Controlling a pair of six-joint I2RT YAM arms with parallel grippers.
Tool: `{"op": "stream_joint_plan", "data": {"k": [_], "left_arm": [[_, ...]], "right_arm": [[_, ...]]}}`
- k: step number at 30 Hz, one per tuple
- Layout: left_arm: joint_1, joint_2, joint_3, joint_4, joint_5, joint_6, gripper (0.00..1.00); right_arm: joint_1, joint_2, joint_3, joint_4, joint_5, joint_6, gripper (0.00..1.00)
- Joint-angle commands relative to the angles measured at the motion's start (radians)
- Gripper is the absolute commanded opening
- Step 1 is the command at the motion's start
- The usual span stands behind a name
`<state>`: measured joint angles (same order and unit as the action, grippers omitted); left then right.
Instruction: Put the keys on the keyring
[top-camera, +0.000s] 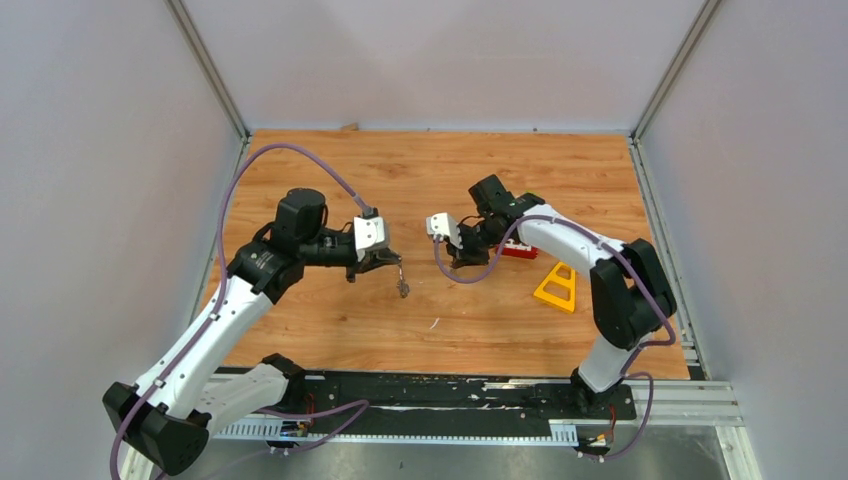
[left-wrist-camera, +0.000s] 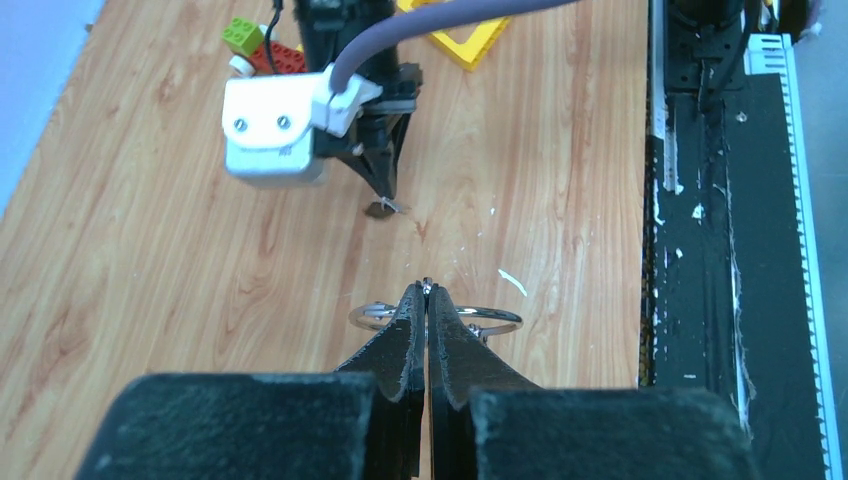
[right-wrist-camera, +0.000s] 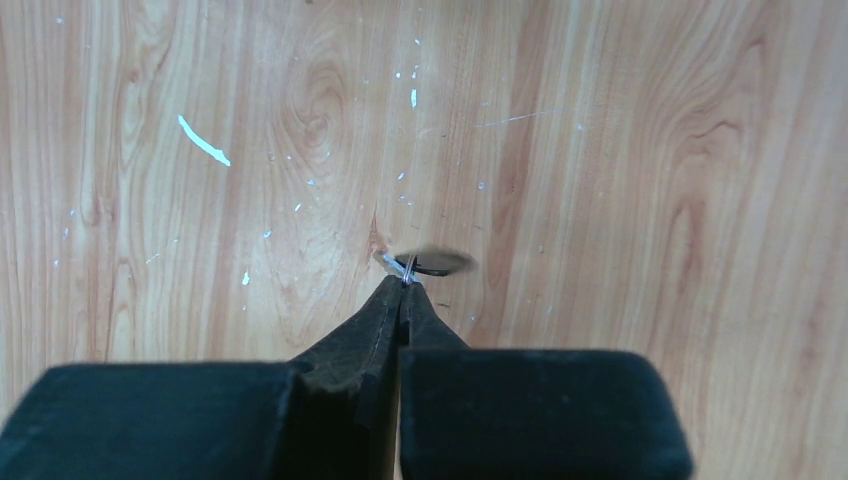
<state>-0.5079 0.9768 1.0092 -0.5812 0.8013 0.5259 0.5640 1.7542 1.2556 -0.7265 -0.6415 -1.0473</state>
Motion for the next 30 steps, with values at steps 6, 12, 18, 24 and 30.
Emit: {"op": "stream_joint_plan", "data": {"k": [6, 12, 18, 24, 30], "left_arm": [[0.015, 0.049, 0.032, 0.184, -0.012, -0.177, 0.00], [0.016, 0.105, 0.047, 0.312, -0.009, -0.343, 0.00], [0.014, 0.174, 0.105, 0.343, 0.022, -0.488, 0.00], [0.008, 0.201, 0.121, 0.413, 0.049, -0.663, 0.00], [-0.043, 0.234, 0.167, 0.366, 0.104, -0.651, 0.00]], "right_arm": [[-0.005, -0.221, -0.070, 0.050, 0.001, 0.066, 0.00], [-0.004, -0.374, -0.100, 0.082, -0.054, 0.135, 0.00], [0.005, -0.541, -0.126, 0.140, -0.090, 0.199, 0.00], [0.076, -0.657, -0.148, 0.204, 0.005, 0.217, 0.00], [0.155, -0.693, -0.153, 0.243, 0.113, 0.175, 0.00]]}}
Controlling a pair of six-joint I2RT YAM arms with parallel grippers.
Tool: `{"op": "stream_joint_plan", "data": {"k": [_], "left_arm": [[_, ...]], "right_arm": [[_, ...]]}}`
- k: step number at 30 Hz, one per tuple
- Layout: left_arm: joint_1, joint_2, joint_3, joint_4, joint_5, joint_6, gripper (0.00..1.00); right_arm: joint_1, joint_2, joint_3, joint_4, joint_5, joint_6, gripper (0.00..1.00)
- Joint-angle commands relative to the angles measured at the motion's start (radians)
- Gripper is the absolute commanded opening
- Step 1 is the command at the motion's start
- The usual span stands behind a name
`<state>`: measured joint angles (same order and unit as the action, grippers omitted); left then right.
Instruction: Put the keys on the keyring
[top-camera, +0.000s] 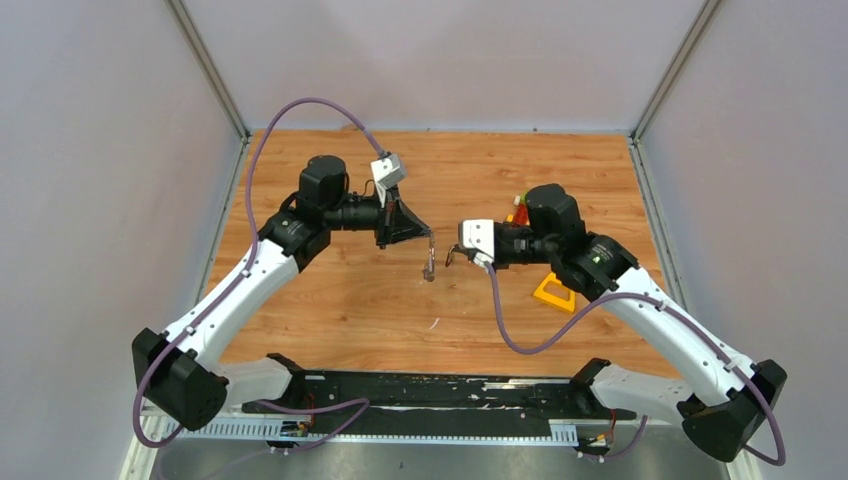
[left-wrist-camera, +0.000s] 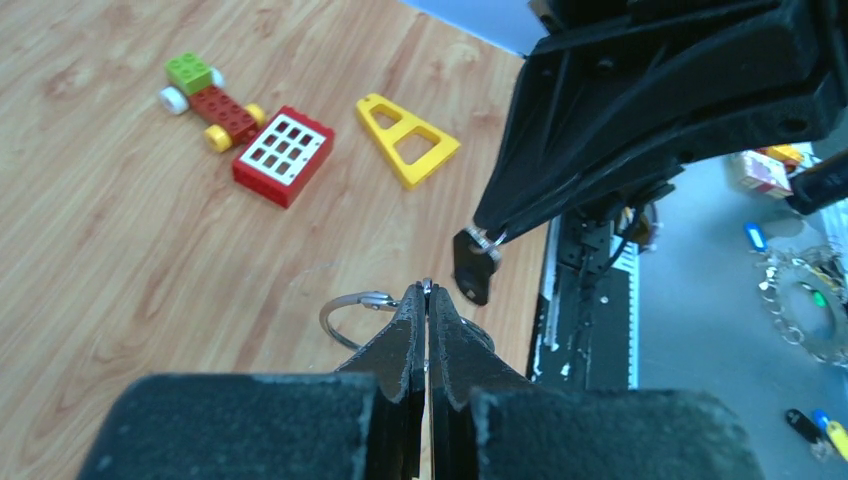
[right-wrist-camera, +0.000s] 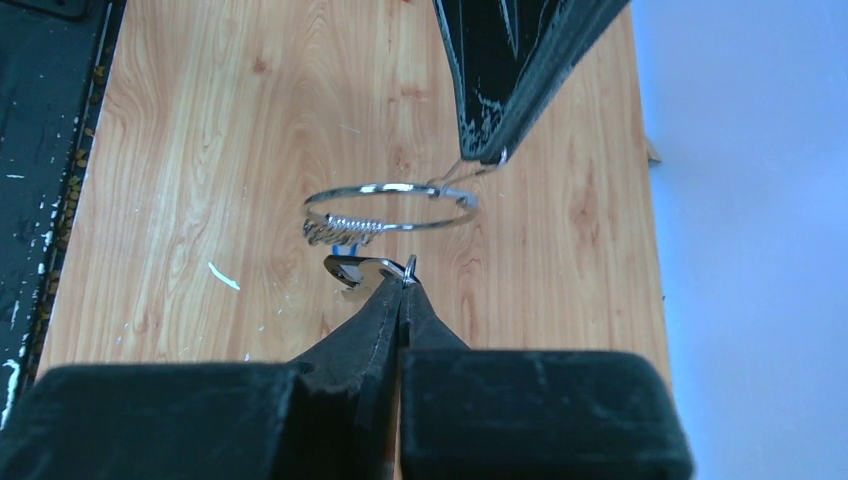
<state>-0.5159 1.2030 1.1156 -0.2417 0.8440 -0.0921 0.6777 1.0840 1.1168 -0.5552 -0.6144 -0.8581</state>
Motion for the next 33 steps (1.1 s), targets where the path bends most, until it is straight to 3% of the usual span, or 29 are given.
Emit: {"op": "stream_joint_plan", "data": {"k": [1, 12, 22, 33], "left_arm": [[-0.045, 0.007, 0.063, 0.018, 0.065, -0.015, 0.00], [-0.070, -0.004, 0.059, -0.052, 0.174, 0.145, 0.00], [-0.070, 0.011, 0.104, -0.197, 0.153, 0.285, 0.00], [-0.069, -0.009, 0.090, -0.173, 0.132, 0.301, 0.00]], "right_arm": [[0.056, -0.028, -0.018, 0.078, 0.105, -0.023, 0.00], [0.165, -0.111, -0.121, 0.155, 0.238, -0.087, 0.00], [0.176, -0.147, -0.148, 0.165, 0.258, -0.079, 0.00], [0.184, -0.128, -0.103, 0.138, 0.246, -0.033, 0.00]]}}
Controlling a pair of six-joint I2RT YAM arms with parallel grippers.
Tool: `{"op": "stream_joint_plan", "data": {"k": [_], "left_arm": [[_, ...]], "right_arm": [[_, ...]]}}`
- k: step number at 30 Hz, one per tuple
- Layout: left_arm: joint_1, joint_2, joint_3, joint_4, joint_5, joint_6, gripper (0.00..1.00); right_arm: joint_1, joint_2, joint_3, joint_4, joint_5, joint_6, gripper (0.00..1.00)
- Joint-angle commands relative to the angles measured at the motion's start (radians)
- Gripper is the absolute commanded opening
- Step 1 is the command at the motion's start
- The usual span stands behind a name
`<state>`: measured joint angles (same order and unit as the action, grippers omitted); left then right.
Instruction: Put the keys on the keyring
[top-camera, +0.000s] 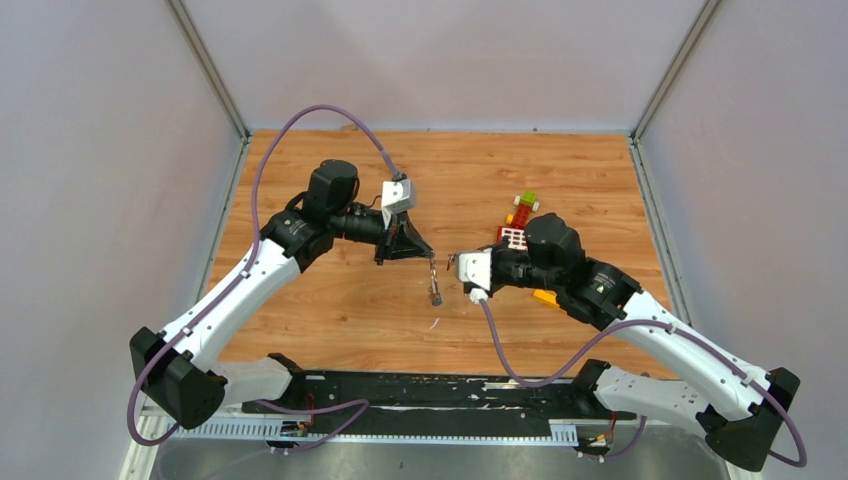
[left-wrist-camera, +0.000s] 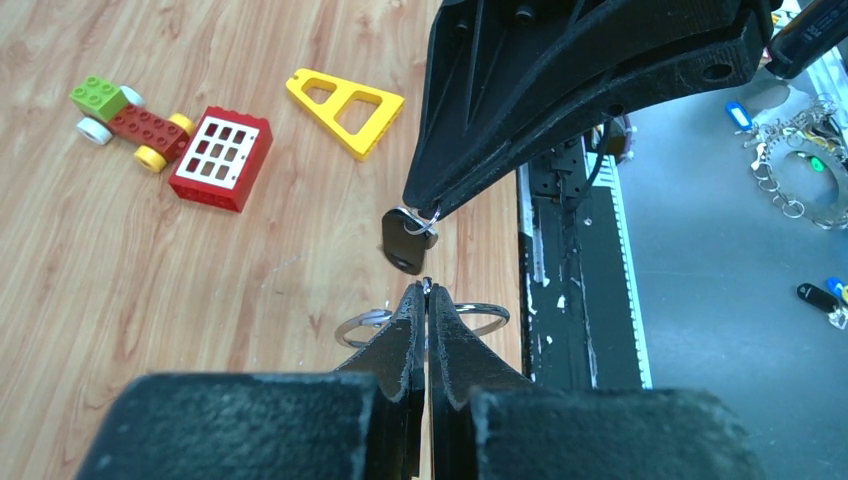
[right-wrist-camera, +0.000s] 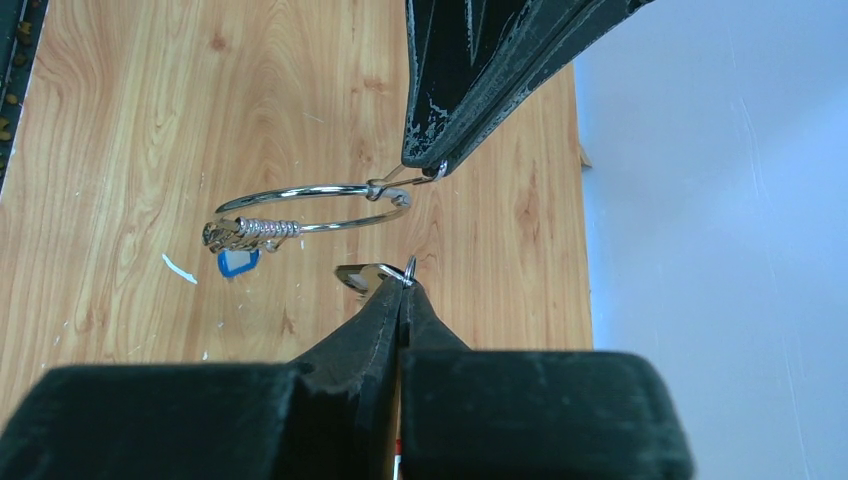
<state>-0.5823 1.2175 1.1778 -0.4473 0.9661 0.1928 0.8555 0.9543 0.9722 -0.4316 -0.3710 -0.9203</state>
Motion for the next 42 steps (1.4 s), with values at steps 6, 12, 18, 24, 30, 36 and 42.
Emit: {"op": "stream_joint_plan", "data": {"k": [6, 12, 18, 24, 30, 36, 42], "left_arm": [[-0.003, -0.015, 0.020, 0.089, -0.003, -0.063, 0.00], [-0.003, -0.020, -0.018, 0.184, 0.024, -0.196, 0.00], [-0.004, -0.032, -0.064, 0.306, 0.049, -0.321, 0.00], [-0.014, -0.024, -0.090, 0.339, 0.056, -0.340, 0.00], [-0.020, -0.021, -0.099, 0.359, 0.057, -0.365, 0.00], [-0.022, -0.013, -0.109, 0.393, 0.064, -0.419, 0.00], [-0.024, -0.012, -0.108, 0.394, 0.068, -0.430, 0.00]], "right_arm": [[0.006, -0.002, 0.055, 0.011, -0.008, 0.038, 0.00], [0.005, -0.043, 0.039, 0.017, 0.004, 0.032, 0.00], [0.006, -0.052, 0.037, 0.014, -0.026, 0.031, 0.00], [0.013, -0.044, 0.033, 0.015, -0.035, 0.027, 0.00], [0.038, -0.038, 0.022, 0.032, -0.011, 0.020, 0.00], [0.059, -0.036, 0.000, 0.062, 0.036, 0.002, 0.00], [0.065, -0.040, -0.005, 0.074, 0.058, 0.001, 0.00]]}}
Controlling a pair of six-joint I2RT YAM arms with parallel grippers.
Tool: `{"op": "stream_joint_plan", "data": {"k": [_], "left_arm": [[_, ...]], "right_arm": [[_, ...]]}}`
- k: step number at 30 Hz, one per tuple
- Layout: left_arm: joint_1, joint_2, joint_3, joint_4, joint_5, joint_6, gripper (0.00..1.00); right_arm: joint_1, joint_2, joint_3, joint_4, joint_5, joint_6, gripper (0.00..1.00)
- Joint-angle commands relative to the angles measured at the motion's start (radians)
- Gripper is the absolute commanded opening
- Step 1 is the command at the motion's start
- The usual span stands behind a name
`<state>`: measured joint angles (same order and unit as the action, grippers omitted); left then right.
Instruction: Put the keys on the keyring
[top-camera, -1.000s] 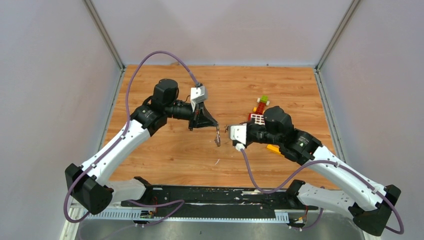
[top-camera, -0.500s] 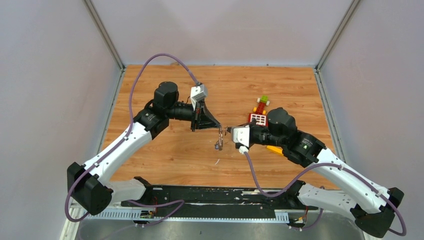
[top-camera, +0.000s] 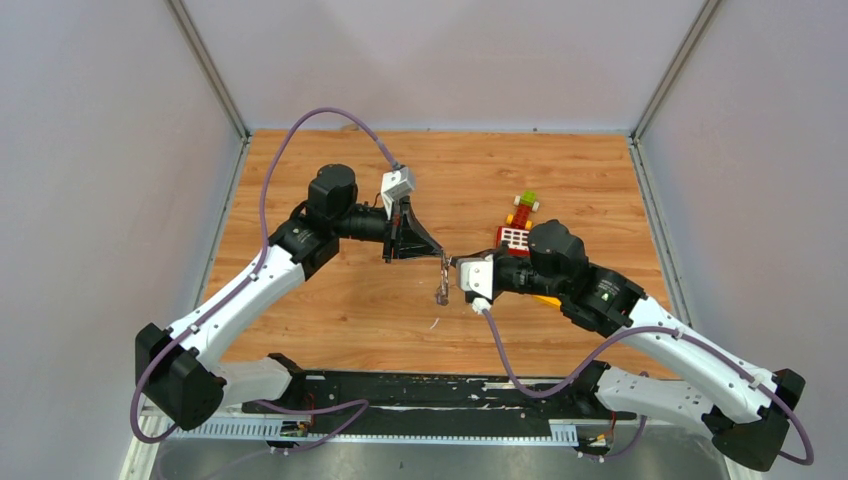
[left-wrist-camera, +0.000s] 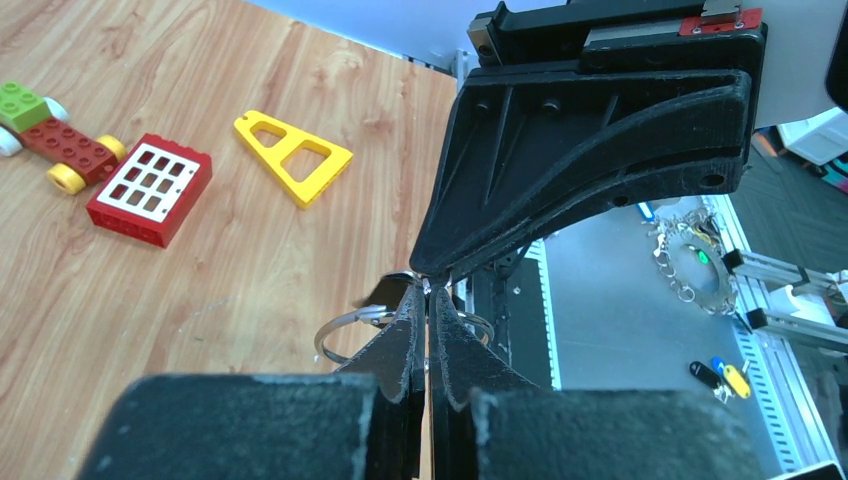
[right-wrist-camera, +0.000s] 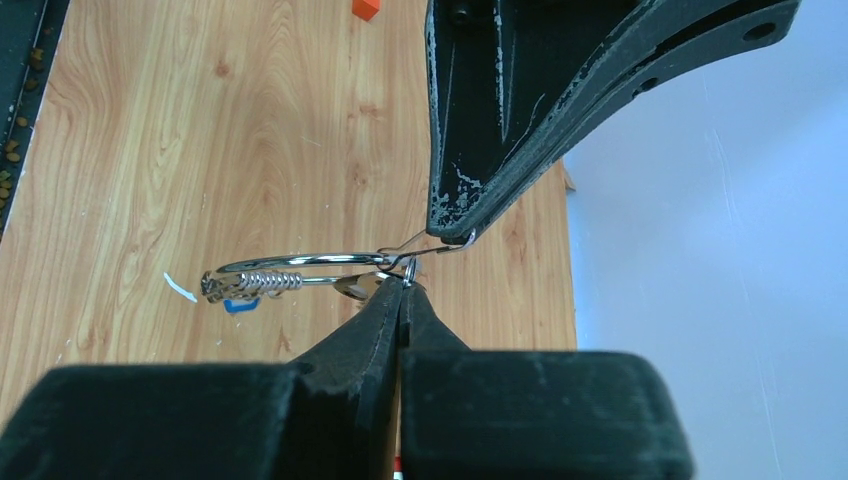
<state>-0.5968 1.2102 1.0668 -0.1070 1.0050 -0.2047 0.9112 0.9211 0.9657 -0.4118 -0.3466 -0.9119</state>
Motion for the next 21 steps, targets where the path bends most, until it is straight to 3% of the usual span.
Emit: {"op": "stream_joint_plan", "data": {"k": [1, 21], "left_arm": [[-0.009, -0.005, 0.000, 0.056, 0.031, -0.035, 0.00], [-0.009, -0.007, -0.011, 0.075, 0.025, -0.042, 0.00]], "right_arm": [[0.009, -0.007, 0.001, 0.057, 0.036, -0.008, 0.00], [0.012, -0.011, 0.005, 0.052, 0.029, -0.003, 0.00]]}}
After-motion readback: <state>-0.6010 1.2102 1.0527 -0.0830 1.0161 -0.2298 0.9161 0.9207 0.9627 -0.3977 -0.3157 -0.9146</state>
